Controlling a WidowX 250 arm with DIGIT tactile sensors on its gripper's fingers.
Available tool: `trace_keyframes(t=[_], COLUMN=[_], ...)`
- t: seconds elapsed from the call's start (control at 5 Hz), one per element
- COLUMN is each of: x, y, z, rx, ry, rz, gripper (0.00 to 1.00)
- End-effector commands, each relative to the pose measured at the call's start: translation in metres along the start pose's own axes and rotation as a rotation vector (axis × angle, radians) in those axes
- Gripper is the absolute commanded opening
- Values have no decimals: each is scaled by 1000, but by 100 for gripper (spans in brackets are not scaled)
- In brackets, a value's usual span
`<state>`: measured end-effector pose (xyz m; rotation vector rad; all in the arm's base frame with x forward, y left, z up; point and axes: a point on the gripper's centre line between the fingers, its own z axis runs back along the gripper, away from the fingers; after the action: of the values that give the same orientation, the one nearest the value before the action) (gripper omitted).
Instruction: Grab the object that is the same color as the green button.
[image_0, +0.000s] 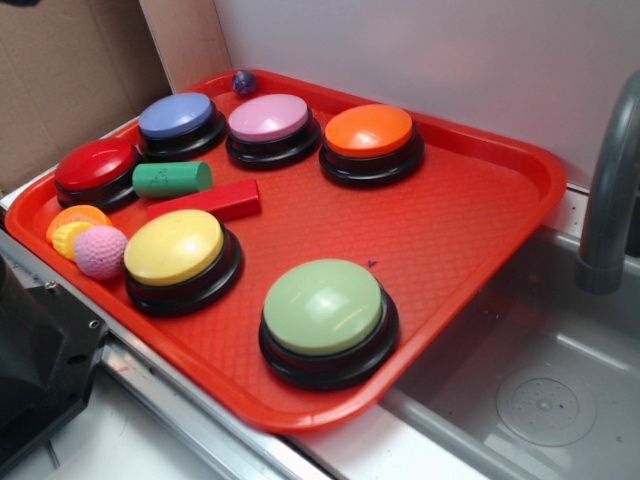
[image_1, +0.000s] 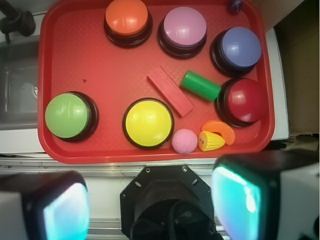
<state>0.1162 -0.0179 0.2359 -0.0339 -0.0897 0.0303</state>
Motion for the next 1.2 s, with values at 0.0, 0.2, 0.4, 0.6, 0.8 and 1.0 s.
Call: trace_keyframes(t=[0.0, 0.2, 0.4, 0.6, 0.8, 1.0], x=[0, 7, 20, 27, 35, 45], y=[0, 9, 26, 34, 44, 64], z=[0, -10, -29, -44, -61, -88], rx=[0, 16, 28, -36, -29, -19], ry=[0, -19, -54, -75, -73, -89], rz=[0, -32, -200, -297, -384, -480], gripper=[100, 100, 100, 100, 100, 100])
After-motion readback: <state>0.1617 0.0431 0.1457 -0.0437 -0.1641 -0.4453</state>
